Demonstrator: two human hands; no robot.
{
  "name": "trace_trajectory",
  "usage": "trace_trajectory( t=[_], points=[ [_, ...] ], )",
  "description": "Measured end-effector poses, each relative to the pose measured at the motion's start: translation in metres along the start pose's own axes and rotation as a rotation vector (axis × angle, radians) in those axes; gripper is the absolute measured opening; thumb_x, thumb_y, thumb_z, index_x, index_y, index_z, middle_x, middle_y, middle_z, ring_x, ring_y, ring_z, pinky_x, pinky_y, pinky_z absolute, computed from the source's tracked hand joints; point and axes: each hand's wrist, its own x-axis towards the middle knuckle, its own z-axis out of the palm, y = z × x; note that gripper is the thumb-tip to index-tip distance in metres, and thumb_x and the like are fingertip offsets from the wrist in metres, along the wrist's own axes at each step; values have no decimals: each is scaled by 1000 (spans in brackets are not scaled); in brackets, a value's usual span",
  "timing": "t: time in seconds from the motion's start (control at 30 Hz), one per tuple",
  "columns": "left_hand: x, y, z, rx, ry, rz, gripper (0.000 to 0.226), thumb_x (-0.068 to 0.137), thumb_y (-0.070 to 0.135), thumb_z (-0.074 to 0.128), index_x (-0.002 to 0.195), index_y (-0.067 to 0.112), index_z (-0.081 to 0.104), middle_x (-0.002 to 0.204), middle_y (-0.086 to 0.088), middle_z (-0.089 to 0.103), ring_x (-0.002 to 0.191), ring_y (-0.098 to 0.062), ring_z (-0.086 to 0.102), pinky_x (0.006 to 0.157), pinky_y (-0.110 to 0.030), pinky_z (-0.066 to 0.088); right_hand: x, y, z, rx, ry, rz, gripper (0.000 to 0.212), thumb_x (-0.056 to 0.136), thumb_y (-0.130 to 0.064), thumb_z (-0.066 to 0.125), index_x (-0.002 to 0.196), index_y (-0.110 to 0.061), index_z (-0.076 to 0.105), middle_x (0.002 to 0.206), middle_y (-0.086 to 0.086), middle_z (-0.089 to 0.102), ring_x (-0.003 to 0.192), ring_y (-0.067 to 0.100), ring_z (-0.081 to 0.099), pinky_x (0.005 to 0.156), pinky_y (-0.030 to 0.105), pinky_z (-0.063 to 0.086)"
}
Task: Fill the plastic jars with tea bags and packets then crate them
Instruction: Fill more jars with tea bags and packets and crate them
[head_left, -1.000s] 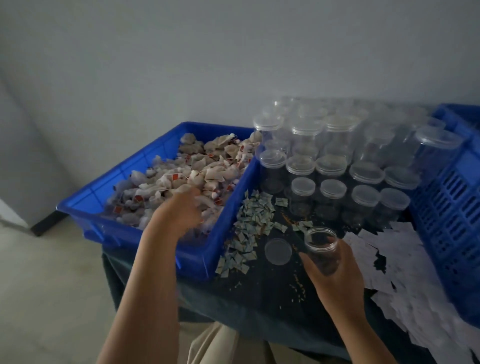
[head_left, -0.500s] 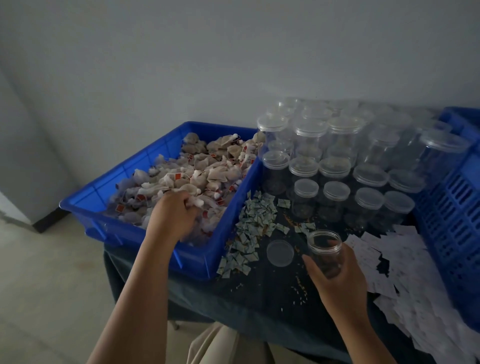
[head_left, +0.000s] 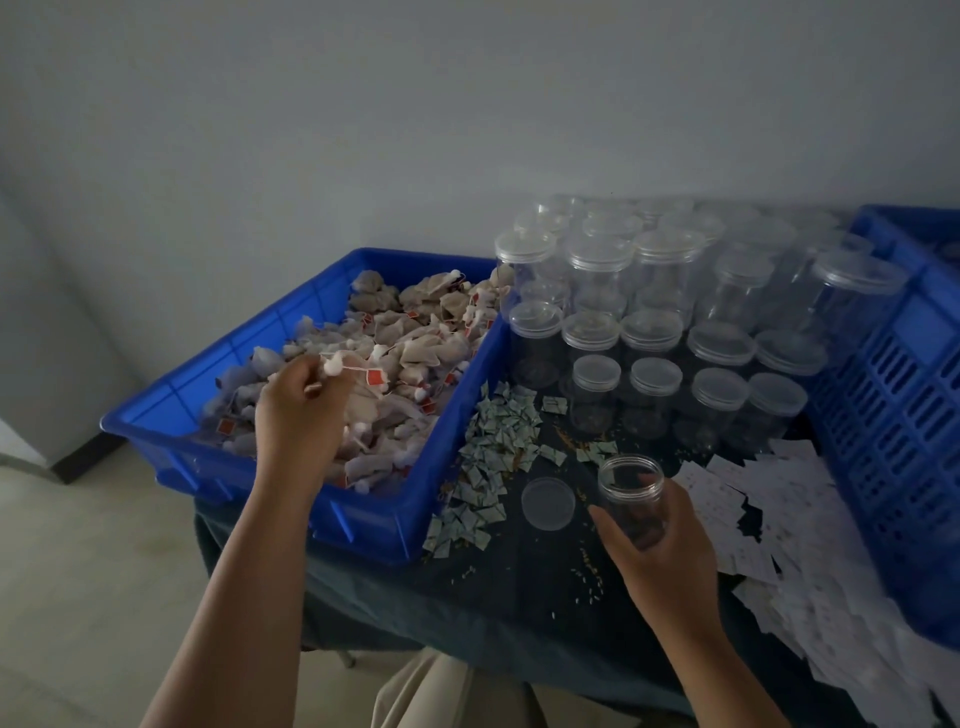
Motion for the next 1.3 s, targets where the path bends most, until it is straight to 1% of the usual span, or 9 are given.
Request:
trace_trajectory(
  t=[0.07,0.23,0.33,0.5,0.67,0.93,1.1,1.2,1.3],
  points=[
    [-4,19,2,-58,-76,-33,36,94,64,61,92,29,71,80,3,74,60,-9,63,60,-32,50,0,-1,0,13,-6,-9,46,76,-72,81,112,-56,56,101,-28,72,84,-1,73,65,19,57],
    [-12,62,38,-535,-402,-251,17,102,35,68,113,24,75,103,2,81,96,-16,78,81,-38,64,0,-3,-2,-3,-47,-30,47,76,-69,79,115,-56,57,106,-28,72,87,-1,73,69,11,55],
    [-29,77,67,-651,-545,-312,16,103,17,67,100,20,82,106,-6,81,100,-20,77,74,-31,63,0,-5,-2,-42,-94,-66,48,79,-63,80,120,-57,54,114,-31,68,95,-4,70,72,7,52],
    [-69,88,109,-669,-658,-291,15,103,26,65,108,23,78,111,-7,79,107,-26,76,86,-42,63,-2,4,2,-83,-149,-83,57,82,-65,81,128,-39,59,111,-24,70,99,2,71,78,25,61],
    [-95,92,130,-702,-827,-250,16,106,24,59,114,13,68,111,-15,76,109,-36,75,89,-50,63,-1,2,2,-70,-107,-93,50,84,-67,81,120,-41,59,106,-21,70,93,5,71,72,28,61],
    [-87,92,124,-391,-886,-52,13,109,31,55,111,26,67,104,9,77,101,-14,77,79,-33,65,1,4,0,-6,-30,-49,53,82,-59,84,124,-39,58,111,-22,70,98,6,72,74,21,60],
    [-90,90,119,158,-906,390,11,108,43,49,99,42,55,89,15,68,80,0,62,69,-30,52,1,0,-1,9,-33,-94,45,85,-55,81,119,-34,59,106,-20,69,89,8,71,66,18,55],
    [-98,89,124,149,-987,460,13,107,40,51,95,41,56,93,22,66,80,-2,62,64,-22,49,1,0,-1,-19,-43,-110,46,85,-57,80,117,-30,61,103,-19,67,85,9,69,62,20,54],
    [-98,90,126,0,-745,495,7,99,33,67,94,38,65,99,22,65,90,-1,62,73,-9,45,0,0,-2,8,-37,-112,50,85,-54,82,121,-26,63,103,-20,69,90,7,70,66,17,55]
  ],
)
